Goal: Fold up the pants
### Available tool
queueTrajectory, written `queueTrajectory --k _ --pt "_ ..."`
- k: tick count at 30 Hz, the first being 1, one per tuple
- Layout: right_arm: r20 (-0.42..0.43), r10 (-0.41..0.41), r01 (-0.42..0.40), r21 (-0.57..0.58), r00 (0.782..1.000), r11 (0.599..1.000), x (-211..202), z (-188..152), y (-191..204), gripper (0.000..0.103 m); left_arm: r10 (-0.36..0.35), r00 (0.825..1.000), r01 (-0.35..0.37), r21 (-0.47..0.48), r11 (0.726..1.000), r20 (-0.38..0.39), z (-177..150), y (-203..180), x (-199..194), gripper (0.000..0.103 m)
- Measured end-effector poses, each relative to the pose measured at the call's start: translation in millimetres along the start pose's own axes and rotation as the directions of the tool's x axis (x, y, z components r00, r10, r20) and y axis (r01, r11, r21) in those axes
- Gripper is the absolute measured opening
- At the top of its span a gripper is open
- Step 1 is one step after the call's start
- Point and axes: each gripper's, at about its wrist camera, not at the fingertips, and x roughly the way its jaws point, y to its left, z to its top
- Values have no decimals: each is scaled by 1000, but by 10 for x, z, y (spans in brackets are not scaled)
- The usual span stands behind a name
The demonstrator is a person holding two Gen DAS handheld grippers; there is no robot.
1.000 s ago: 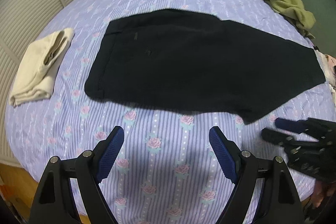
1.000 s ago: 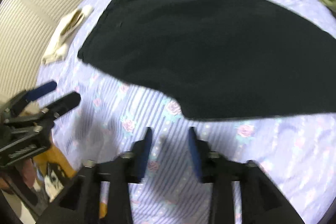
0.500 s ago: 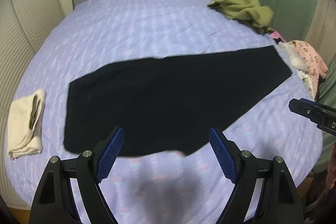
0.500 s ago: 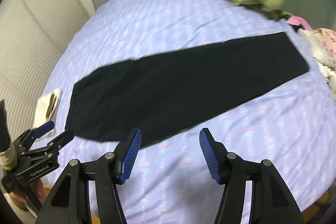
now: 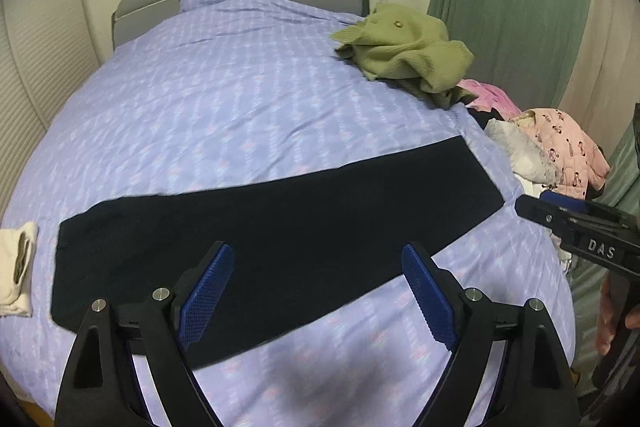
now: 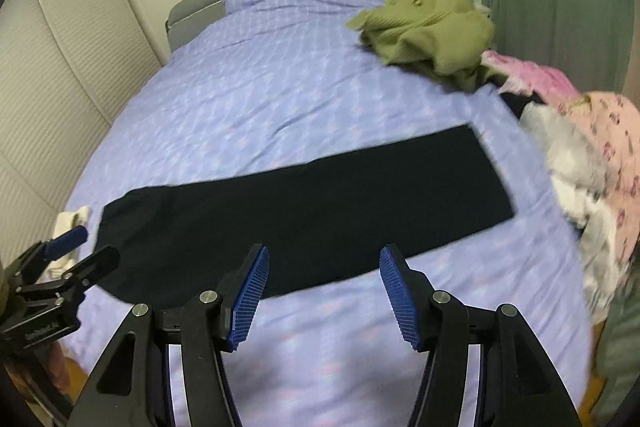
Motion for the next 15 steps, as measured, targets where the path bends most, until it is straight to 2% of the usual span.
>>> queueTrajectory --k 7,10,14,15 --pt "50 -33 33 -2 998 999 419 390 -980 59 12 1000 -12 96 995 -2 407 -816 588 87" --pt "17 -53 53 2 998 999 774 475 -1333 59 6 1000 -2 133 991 -27 521 -1117 906 87" --pt "-36 -36 37 25 999 999 1208 500 -1718 60 24 998 -12 177 984 -66 605 -1428 1354 87" --pt "-48 -36 38 33 998 999 1298 506 -1796 65 26 997 -11 181 983 -78 615 -1482 1467 87"
